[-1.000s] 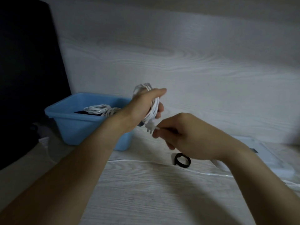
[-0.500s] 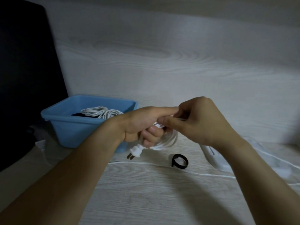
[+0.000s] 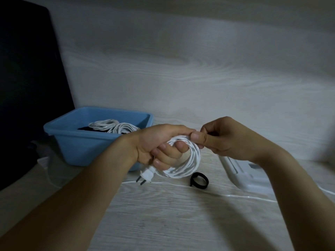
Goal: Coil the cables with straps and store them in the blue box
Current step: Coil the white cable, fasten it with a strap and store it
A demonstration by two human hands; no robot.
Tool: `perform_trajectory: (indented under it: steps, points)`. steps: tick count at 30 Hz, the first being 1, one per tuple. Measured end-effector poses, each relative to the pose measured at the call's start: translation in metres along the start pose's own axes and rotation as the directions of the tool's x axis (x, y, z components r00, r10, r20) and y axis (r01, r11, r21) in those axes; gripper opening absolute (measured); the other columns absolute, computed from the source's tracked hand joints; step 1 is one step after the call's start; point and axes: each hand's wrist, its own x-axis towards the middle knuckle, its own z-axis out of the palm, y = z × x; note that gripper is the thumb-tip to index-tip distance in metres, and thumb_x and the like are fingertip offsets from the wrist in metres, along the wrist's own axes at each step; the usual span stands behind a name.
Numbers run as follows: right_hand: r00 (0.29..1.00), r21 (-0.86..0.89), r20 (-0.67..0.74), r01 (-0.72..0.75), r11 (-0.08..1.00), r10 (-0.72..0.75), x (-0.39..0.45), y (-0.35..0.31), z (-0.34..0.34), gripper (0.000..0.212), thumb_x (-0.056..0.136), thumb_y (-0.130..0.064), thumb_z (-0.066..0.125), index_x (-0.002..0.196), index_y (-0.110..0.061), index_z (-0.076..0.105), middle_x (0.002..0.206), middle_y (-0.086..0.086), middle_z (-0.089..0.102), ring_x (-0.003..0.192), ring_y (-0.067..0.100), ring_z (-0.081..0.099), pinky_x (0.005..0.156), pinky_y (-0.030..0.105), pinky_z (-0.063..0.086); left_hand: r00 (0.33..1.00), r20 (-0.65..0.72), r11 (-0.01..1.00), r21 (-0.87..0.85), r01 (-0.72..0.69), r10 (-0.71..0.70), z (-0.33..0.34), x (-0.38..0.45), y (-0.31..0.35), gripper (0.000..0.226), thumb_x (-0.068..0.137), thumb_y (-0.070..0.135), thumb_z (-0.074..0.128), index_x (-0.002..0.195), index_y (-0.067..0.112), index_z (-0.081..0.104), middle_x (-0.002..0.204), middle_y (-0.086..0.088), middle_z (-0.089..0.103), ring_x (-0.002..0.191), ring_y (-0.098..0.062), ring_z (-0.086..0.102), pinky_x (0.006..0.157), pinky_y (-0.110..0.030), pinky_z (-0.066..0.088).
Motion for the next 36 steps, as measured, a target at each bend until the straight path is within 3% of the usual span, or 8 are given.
perform_trajectory:
  steps: [8, 11, 15, 18, 21, 28, 33, 36]
  points:
    - [0.987, -0.147, -0.159, -0.043, 0.988, 0.020, 0.000, 0.013, -0.013, 0.044, 0.093, -0.053, 0.052, 0.070, -0.019, 0.070, 0.055, 0.001, 0.045, 0.043, 0.003, 0.042, 0.047, 0.012, 0.035, 0.899, 0.328, 0.848, -0.524, -0.084, 0.291, -0.051, -0.025, 0.009, 0.045, 0.101, 0.035, 0.042, 0.071, 0.005, 0.057, 0.045, -0.001, 0.034, 0.037, -0.017, 0.031, 0.041, -0.025, 0.031]
    - [0.978, -0.124, -0.205, 0.024, 0.992, -0.049, 0.004, 0.011, -0.005, 0.040, 0.100, -0.043, 0.046, 0.082, -0.018, 0.071, 0.056, 0.004, 0.042, 0.041, 0.003, 0.042, 0.047, 0.009, 0.033, 0.879, 0.144, 0.706, -0.660, -0.257, 0.455, -0.063, -0.035, 0.015, 0.049, 0.103, 0.035, 0.032, 0.074, 0.003, 0.055, 0.046, -0.002, 0.035, 0.041, -0.017, 0.032, 0.045, -0.031, 0.036]
    - [0.987, -0.215, -0.136, 0.061, 0.975, -0.091, 0.013, 0.008, 0.023, 0.029, 0.104, -0.031, 0.043, 0.103, -0.020, 0.069, 0.048, -0.015, 0.050, 0.047, 0.000, 0.049, 0.054, 0.011, 0.034, 0.778, -0.413, 0.497, -0.603, -0.623, 0.473, -0.041, -0.031, 0.018, 0.044, 0.098, 0.041, 0.034, 0.064, 0.015, 0.045, 0.041, 0.007, 0.030, 0.032, -0.008, 0.025, 0.037, -0.021, 0.030]
    - [0.987, -0.309, -0.103, 0.090, 0.947, -0.127, 0.016, 0.005, 0.045, 0.028, 0.105, -0.022, 0.042, 0.122, -0.014, 0.063, 0.064, -0.019, 0.054, 0.060, 0.000, 0.051, 0.063, 0.015, 0.040, 0.735, -0.511, 0.382, -0.635, -0.672, 0.445, -0.028, -0.022, 0.020, 0.038, 0.096, 0.040, 0.040, 0.072, 0.011, 0.049, 0.054, 0.004, 0.034, 0.043, -0.011, 0.031, 0.049, -0.023, 0.034]
    - [0.989, -0.364, -0.047, 0.114, 0.924, -0.140, 0.016, 0.002, 0.055, 0.028, 0.104, -0.020, 0.043, 0.122, -0.007, 0.060, 0.074, 0.000, 0.059, 0.068, 0.020, 0.055, 0.072, 0.040, 0.046, 0.684, -0.562, 0.464, -0.502, -0.729, 0.466, -0.018, -0.014, 0.021, 0.021, 0.098, 0.022, 0.043, 0.081, 0.011, 0.049, 0.066, 0.000, 0.043, 0.054, -0.012, 0.042, 0.065, -0.029, 0.045]
    - [0.989, -0.346, 0.033, 0.145, 0.927, -0.143, 0.008, -0.014, 0.050, 0.023, 0.101, -0.029, 0.054, 0.115, -0.016, 0.066, 0.069, -0.007, 0.059, 0.062, 0.008, 0.056, 0.064, 0.027, 0.045, 0.420, -0.700, 0.759, 0.269, -0.594, 0.577, -0.015, 0.006, 0.011, 0.012, 0.097, 0.000, 0.052, 0.098, 0.011, 0.050, 0.074, -0.008, 0.059, 0.064, -0.013, 0.060, 0.068, -0.026, 0.052]
    - [0.956, -0.388, -0.124, 0.201, 0.900, -0.267, 0.005, -0.019, 0.038, 0.022, 0.095, -0.029, 0.062, 0.077, -0.020, 0.070, 0.059, -0.003, 0.063, 0.057, 0.013, 0.057, 0.057, 0.022, 0.042, 0.587, -0.522, 0.781, 0.490, -0.386, 0.618, -0.013, 0.001, 0.006, 0.004, 0.097, 0.004, 0.054, 0.096, 0.007, 0.052, 0.076, -0.006, 0.059, 0.070, -0.014, 0.059, 0.068, -0.027, 0.048]
    - [0.915, -0.331, -0.247, 0.230, 0.915, -0.319, 0.003, -0.020, 0.029, 0.012, 0.083, -0.031, 0.077, 0.075, -0.023, 0.076, 0.064, -0.011, 0.070, 0.059, 0.004, 0.064, 0.058, 0.015, 0.044, 0.754, -0.349, 0.798, 0.475, -0.370, 0.557, -0.003, -0.004, 0.007, 0.037, 0.101, 0.030, 0.049, 0.076, 0.003, 0.057, 0.061, -0.006, 0.057, 0.061, -0.019, 0.055, 0.062, -0.027, 0.044]
